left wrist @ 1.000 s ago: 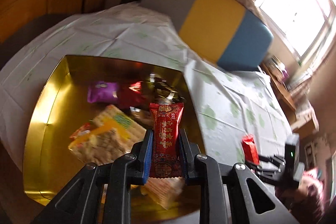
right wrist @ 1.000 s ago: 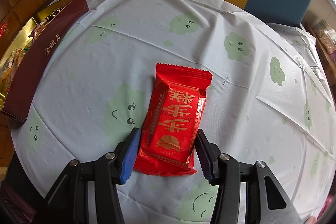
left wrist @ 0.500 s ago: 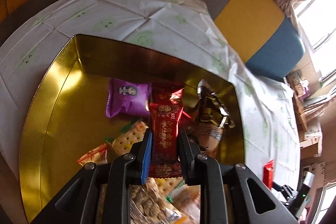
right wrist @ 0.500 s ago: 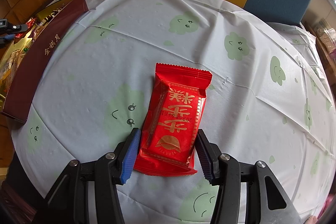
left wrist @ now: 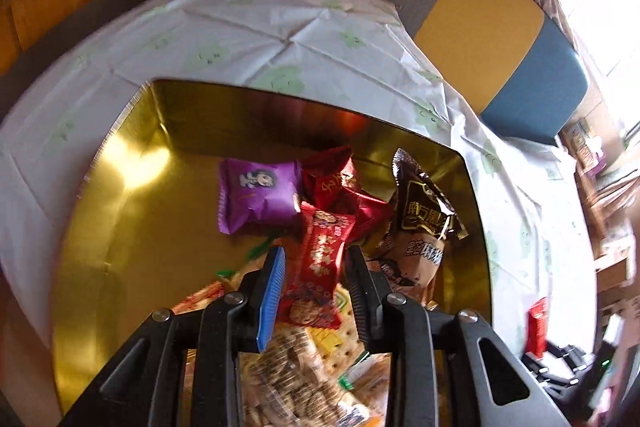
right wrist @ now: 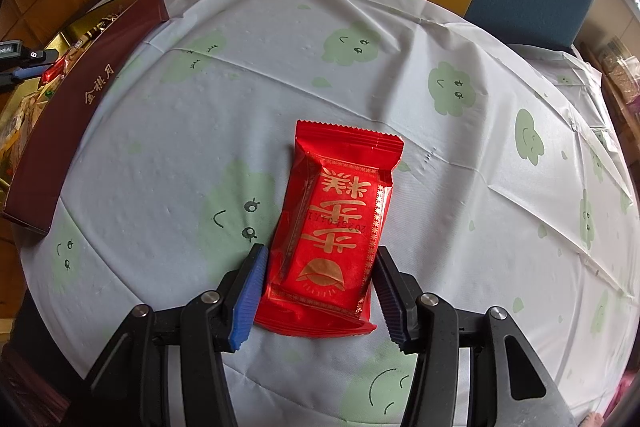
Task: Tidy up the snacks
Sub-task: 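Carry the small red packet into the gold box and open the left gripper, then carry the large red packet into the gold box and open the right gripper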
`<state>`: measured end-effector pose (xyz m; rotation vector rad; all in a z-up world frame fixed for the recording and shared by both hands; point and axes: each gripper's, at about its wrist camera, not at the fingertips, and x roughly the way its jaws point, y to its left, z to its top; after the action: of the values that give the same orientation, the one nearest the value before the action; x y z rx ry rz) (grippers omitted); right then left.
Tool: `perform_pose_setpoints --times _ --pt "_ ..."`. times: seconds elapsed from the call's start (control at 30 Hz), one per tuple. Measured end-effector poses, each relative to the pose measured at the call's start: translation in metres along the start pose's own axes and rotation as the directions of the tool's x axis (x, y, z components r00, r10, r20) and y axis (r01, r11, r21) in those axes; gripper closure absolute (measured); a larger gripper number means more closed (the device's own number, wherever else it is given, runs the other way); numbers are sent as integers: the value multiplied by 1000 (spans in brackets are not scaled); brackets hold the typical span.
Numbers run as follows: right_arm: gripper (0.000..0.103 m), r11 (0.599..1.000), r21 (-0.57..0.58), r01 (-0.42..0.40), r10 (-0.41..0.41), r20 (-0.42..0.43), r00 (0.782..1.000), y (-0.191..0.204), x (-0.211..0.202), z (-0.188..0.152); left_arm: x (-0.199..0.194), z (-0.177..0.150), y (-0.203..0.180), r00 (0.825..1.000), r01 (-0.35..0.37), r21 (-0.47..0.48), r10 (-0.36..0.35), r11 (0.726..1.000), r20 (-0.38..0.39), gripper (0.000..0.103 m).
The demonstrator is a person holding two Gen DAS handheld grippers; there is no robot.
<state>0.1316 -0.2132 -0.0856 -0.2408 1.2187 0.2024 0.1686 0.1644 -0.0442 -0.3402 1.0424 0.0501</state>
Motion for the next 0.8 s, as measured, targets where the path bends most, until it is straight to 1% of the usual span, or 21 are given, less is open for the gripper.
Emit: perform_pose_setpoints --times 0.17,0.4,0.6,0.8 --pt "49 1000 -9 7 -7 4 1000 1 0 -1 -15 -9 -6 997 -59 47 56 997 61 72" --pt "50 1000 -21 18 -18 11 1000 4 0 -2 -48 -30 -14 979 -124 104 104 987 177 72" --pt "50 999 -30 25 -25 18 1000 5 0 -4 -71 -44 -23 963 -148 133 112 980 246 72" --pt "50 999 -39 34 -33 24 999 8 -2 -5 -85 -59 -28 957 -153 155 107 976 270 72"
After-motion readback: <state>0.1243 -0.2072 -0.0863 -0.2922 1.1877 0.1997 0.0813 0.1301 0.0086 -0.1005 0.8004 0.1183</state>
